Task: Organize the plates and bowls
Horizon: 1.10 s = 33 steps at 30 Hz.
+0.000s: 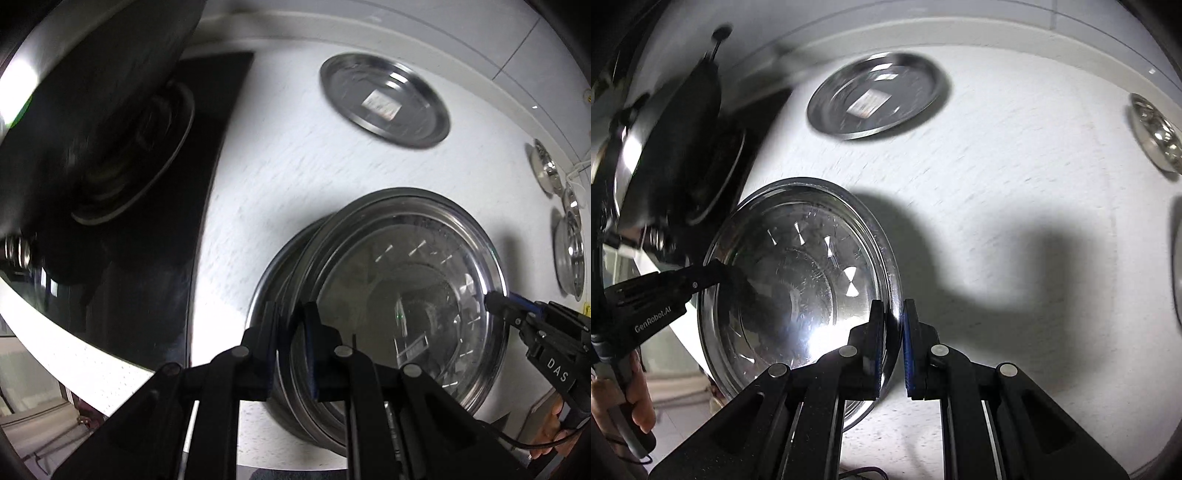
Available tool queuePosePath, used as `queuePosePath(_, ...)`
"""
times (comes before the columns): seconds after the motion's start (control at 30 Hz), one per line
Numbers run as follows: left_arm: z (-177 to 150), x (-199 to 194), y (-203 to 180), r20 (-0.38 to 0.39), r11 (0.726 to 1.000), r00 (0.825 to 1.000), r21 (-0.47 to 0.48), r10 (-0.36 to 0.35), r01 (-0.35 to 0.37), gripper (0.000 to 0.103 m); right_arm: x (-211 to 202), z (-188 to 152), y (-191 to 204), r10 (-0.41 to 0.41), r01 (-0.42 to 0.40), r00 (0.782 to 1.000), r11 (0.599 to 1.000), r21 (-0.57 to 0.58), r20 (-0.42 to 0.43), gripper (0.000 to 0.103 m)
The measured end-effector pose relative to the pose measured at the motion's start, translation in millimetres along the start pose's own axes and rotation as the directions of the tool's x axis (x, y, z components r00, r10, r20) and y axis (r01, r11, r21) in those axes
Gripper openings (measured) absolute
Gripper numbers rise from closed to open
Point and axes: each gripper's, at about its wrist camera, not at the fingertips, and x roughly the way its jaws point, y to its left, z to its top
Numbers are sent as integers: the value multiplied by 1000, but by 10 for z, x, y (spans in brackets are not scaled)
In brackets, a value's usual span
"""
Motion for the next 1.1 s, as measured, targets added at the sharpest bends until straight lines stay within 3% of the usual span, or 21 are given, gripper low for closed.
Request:
queuePosePath(0.33, -192, 174, 59, 14, 1000, 1000, 23, 18, -18, 14, 170, 0, 230, -59, 59, 998, 997, -57, 8, 8)
queuePosePath(0.43, -253, 215, 98, 11, 1000, 1000, 22, 13, -13, 13, 159, -34, 218, -45, 45, 999, 997, -66, -1, 9)
queuePosePath(0.53, -215, 220, 83, 9, 1000, 1000, 21, 13, -13, 13, 128, -56, 182, -30, 30, 1000, 998, -56, -5, 19)
queuePosePath(0.6, -199, 170, 73, 18, 1000, 1000, 14, 14, -15, 13, 91, -56, 155, -35, 35, 999, 998, -51, -3, 34)
queuePosePath(0.67, -167, 23, 63, 47, 1000, 999, 9, 10, -11, 14, -22, -56, 115, -27, 27, 1000, 999, -38, 5, 37)
queuePosePath(0.73, -36, -131, 14, 74, 1000, 997, 12, -29, 29, 14, -187, 55, 23, -6, 6, 999, 1000, -8, 44, 42)
queuePosePath(0.83, 365, -201, -57, 73, 993, 990, -16, -119, 121, 14, -363, 383, -122, 1, -2, 995, 1000, 13, 103, 61)
queuePosePath(0.93, 884, -109, -131, 56, 981, 982, -60, -182, 185, 20, -462, 825, -285, -3, -3, 989, 999, 41, 150, 64)
queuePosePath(1.0, 1222, -2, -153, 51, 972, 977, -101, -207, 211, 36, -433, 1125, -389, -3, -8, 987, 998, 63, 163, 67)
queuePosePath(1.1, 1607, 162, -151, 36, 965, 977, -154, -208, 212, 38, -280, 1504, -531, 1, -17, 989, 994, 110, 146, 67)
